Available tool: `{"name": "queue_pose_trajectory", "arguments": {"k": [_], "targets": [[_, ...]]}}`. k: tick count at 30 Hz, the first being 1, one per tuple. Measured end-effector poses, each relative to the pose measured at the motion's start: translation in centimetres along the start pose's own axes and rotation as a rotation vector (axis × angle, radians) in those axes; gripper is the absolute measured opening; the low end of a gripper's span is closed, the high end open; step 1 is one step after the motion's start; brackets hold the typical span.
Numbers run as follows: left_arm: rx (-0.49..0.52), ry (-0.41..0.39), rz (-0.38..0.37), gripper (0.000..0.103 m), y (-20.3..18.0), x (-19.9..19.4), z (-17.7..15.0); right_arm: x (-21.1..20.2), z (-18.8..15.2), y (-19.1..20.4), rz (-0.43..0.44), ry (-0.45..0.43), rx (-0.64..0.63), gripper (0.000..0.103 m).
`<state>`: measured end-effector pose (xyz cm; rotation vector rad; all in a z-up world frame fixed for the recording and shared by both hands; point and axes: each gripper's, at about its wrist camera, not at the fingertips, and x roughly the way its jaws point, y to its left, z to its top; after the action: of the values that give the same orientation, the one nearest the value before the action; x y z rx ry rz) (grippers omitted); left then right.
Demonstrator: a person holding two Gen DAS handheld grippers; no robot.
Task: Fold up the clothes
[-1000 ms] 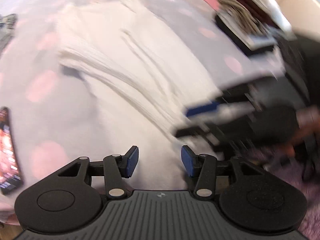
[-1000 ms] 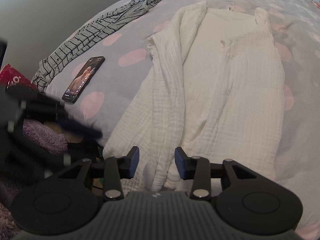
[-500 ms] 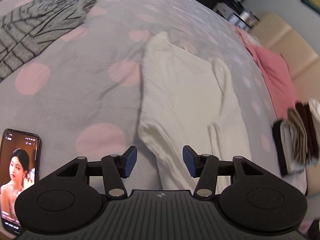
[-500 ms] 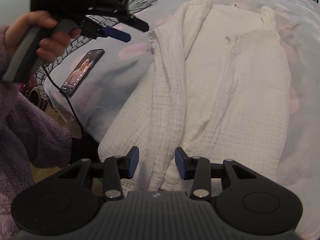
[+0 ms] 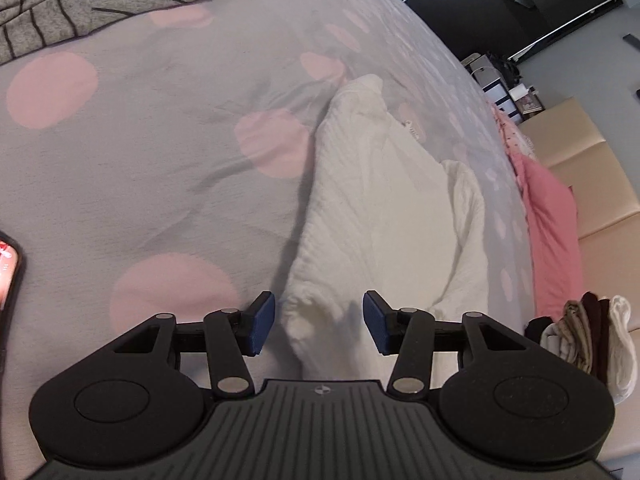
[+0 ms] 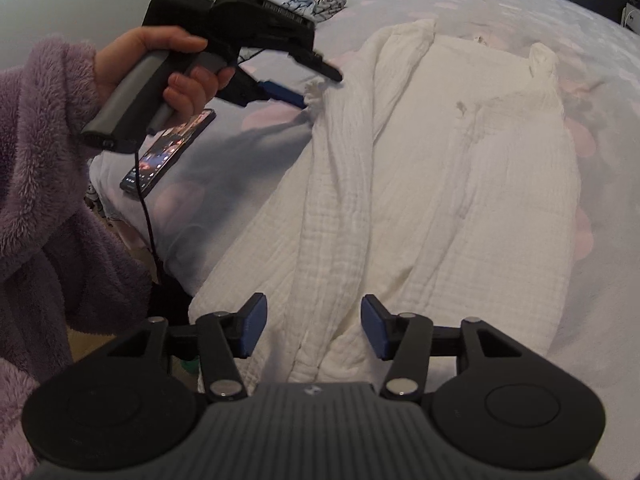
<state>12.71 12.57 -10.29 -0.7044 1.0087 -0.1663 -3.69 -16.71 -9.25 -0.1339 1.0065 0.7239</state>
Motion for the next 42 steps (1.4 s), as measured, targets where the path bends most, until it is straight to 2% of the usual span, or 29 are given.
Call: {"name": "queue_pose_trajectory", "arguments": {"k": [3,4,6,8,10,13,17,20,24,28,32,36,38,39,42], "targets": [[0.064,-0.034,0.010,0.019,-1.2,-0.1,0.3,0.9,-0.2,0.1,-0.002,0.029,-0.017,0.050],[0.082,-0.041,0.011,0.014,-1.7,-0.1,0.3,1.1,-0.3,0.2,-0.010,0.038,-0.026,0.044],[0.112,-0.054,0.005,0.011,-2.6,-0.2,0.4,1.7,-0.4,0.1,-0.033,0.057,-0.029,0.031],[0.151,-0.070,0.000,0.011,-3.8,-0.3,0.4,1.9,-0.5,-0.4,-0.001,0.060,0.007,0.013],[0.223,-0.077,0.008,0.010,-5.7,-0.1,0.5,1.6,-0.4,-0.7,0.030,0.048,0.048,0.012],[0.366,-0.069,0.041,0.010,-9.2,0.7,0.4,1.0,-0.3,-1.4,0.146,0.034,0.143,0.012],[0.631,-0.016,0.154,0.010,-14.2,2.9,-1.3,1.1,-0.4,-2.7,0.239,0.050,0.258,0.012],[0.733,0.035,0.201,0.010,-16.3,5.1,-2.5,1.6,-0.8,-3.8,0.276,0.068,0.331,0.012],[0.749,0.115,0.232,0.010,-16.9,8.0,-3.2,2.1,-0.9,-4.3,0.276,0.089,0.355,0.012],[0.736,0.155,0.280,0.011,-16.4,9.9,-3.3,2.3,-0.9,-4.7,0.271,0.094,0.363,0.012],[0.646,0.158,0.226,0.012,-15.4,10.3,-2.5,2.6,-1.3,-5.4,0.238,0.118,0.391,0.012],[0.539,0.135,0.174,0.027,-14.7,9.2,-1.5,2.5,-1.7,-5.7,0.240,0.111,0.421,0.012],[0.532,0.106,0.168,0.038,-14.9,8.1,-1.4,2.5,-1.8,-5.8,0.230,0.123,0.420,0.012],[0.535,0.087,0.164,0.048,-15.0,7.4,-1.5,2.7,-1.9,-5.7,0.232,0.133,0.416,0.012],[0.553,0.039,0.156,0.049,-15.4,4.8,-1.8,2.5,-1.8,-5.3,0.225,0.141,0.386,0.015]]}}
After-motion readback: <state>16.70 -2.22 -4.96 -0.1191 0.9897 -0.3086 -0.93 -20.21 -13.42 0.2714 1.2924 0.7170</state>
